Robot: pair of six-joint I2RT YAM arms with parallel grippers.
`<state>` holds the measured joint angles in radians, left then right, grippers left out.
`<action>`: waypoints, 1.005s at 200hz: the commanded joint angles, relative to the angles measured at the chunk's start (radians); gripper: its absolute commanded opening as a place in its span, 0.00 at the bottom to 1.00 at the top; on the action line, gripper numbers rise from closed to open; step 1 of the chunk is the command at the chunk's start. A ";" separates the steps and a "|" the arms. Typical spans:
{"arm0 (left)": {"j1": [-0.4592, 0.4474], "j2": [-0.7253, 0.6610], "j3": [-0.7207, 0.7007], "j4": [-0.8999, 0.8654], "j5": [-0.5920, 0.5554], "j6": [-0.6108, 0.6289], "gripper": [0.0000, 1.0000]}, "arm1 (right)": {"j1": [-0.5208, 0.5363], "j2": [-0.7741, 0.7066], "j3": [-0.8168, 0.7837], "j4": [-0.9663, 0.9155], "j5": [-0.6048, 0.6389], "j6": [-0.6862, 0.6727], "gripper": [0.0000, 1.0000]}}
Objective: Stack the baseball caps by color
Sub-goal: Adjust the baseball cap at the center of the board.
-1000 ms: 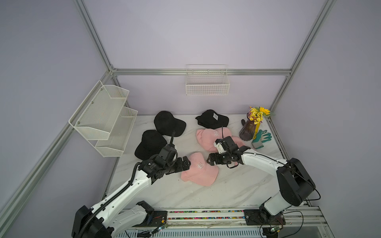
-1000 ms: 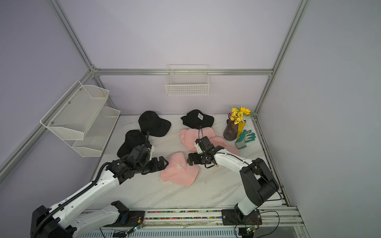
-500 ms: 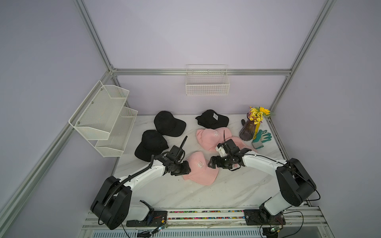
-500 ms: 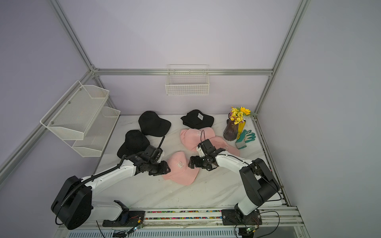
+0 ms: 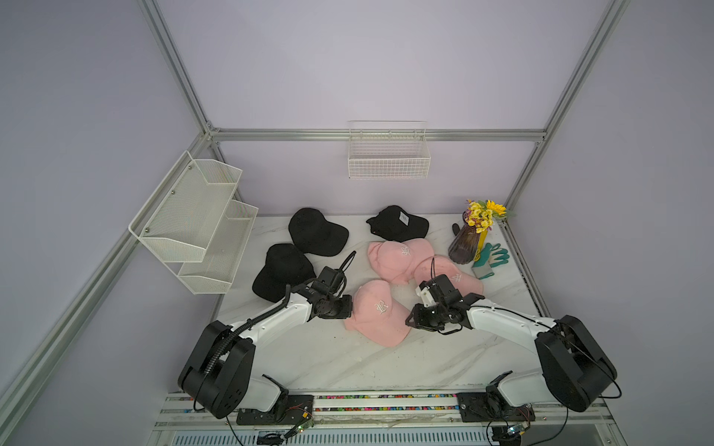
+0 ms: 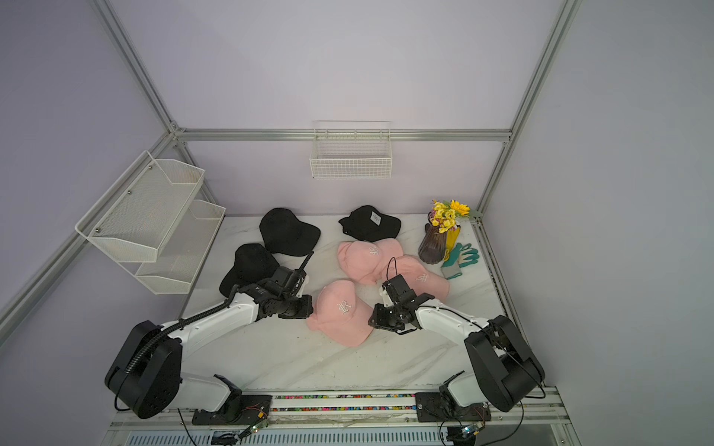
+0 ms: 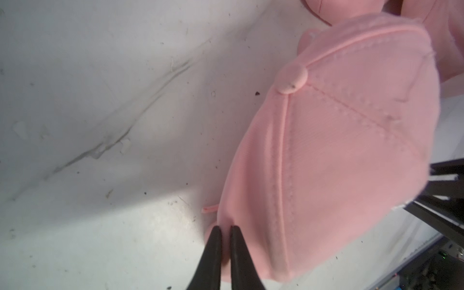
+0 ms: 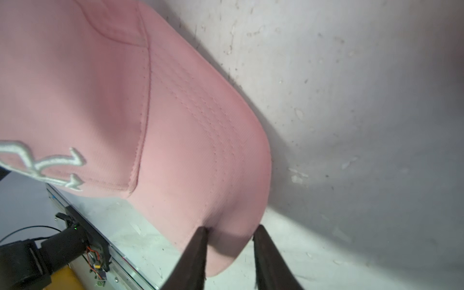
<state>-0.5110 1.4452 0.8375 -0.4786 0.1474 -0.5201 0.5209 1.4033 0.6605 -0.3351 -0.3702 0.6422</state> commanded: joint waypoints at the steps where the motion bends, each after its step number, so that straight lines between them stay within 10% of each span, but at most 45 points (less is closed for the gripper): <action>1: 0.017 0.031 0.022 0.091 -0.026 0.047 0.10 | 0.033 -0.048 -0.063 0.071 0.026 0.135 0.30; 69: 0.027 0.154 0.091 0.220 -0.075 0.115 0.07 | 0.252 -0.117 -0.156 0.172 0.084 0.385 0.31; 125: 0.037 0.172 0.104 0.321 -0.189 0.148 0.07 | 0.210 -0.168 0.036 -0.184 0.376 0.210 0.80; 169: 0.040 0.119 0.103 0.233 -0.283 0.056 0.32 | 0.046 -0.019 0.095 -0.096 0.242 0.038 0.75; 201: 0.048 -0.089 0.073 0.004 -0.351 -0.076 0.40 | 0.039 0.089 0.093 -0.030 0.179 0.011 0.47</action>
<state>-0.4747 1.5379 0.9165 -0.3077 -0.1204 -0.4797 0.5640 1.4353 0.7448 -0.4057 -0.1390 0.7212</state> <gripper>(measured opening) 0.406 0.594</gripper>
